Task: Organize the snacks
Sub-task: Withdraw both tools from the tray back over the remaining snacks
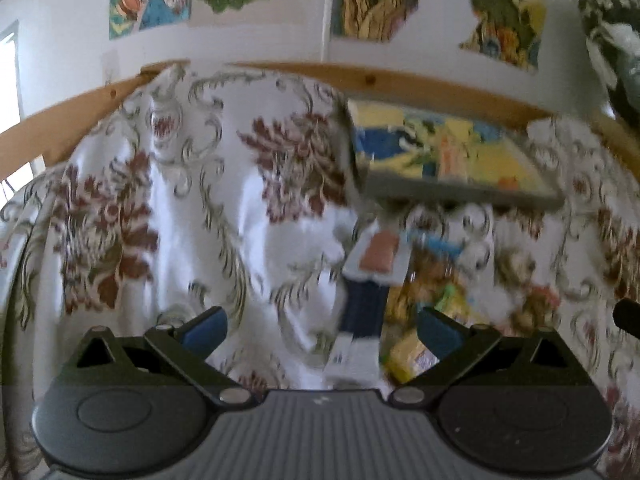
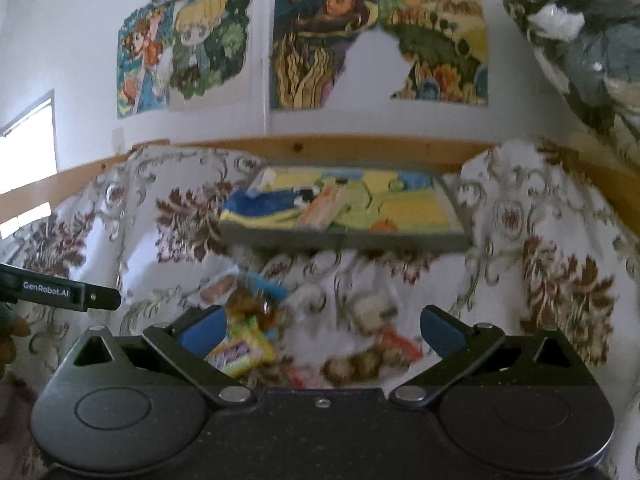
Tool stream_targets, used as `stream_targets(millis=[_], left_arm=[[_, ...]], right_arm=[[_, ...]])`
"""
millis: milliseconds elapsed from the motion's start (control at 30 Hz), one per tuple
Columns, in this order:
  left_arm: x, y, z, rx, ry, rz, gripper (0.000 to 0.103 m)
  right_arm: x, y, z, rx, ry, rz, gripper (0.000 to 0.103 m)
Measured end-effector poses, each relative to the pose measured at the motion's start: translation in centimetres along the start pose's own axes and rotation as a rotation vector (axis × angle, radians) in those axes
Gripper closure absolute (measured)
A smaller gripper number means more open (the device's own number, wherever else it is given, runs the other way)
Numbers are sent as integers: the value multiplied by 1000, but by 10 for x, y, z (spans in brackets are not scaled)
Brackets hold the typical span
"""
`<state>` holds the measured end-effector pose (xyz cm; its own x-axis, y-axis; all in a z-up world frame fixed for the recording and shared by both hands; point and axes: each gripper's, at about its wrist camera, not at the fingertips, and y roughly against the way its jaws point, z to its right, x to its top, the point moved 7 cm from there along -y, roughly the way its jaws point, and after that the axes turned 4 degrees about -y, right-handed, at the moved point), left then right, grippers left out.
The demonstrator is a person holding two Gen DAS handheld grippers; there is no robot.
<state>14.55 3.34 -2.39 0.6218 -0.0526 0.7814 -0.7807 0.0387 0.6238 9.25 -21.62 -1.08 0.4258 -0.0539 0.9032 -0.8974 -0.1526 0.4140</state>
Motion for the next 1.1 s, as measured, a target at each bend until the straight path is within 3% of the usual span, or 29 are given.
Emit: stream_targets(millis=[367, 733, 1100], left_arm=[[-39, -17, 4, -8, -52, -135, 0], [-46, -30, 10, -13, -71, -178, 0], [-41, -38, 7, -9, -85, -151, 0]], right_arm=[[-48, -13, -5, -10, -17, -209, 1], [-62, -23, -5, -4, -33, -276, 1], [-56, -39, -18, 42, -35, -273, 1]])
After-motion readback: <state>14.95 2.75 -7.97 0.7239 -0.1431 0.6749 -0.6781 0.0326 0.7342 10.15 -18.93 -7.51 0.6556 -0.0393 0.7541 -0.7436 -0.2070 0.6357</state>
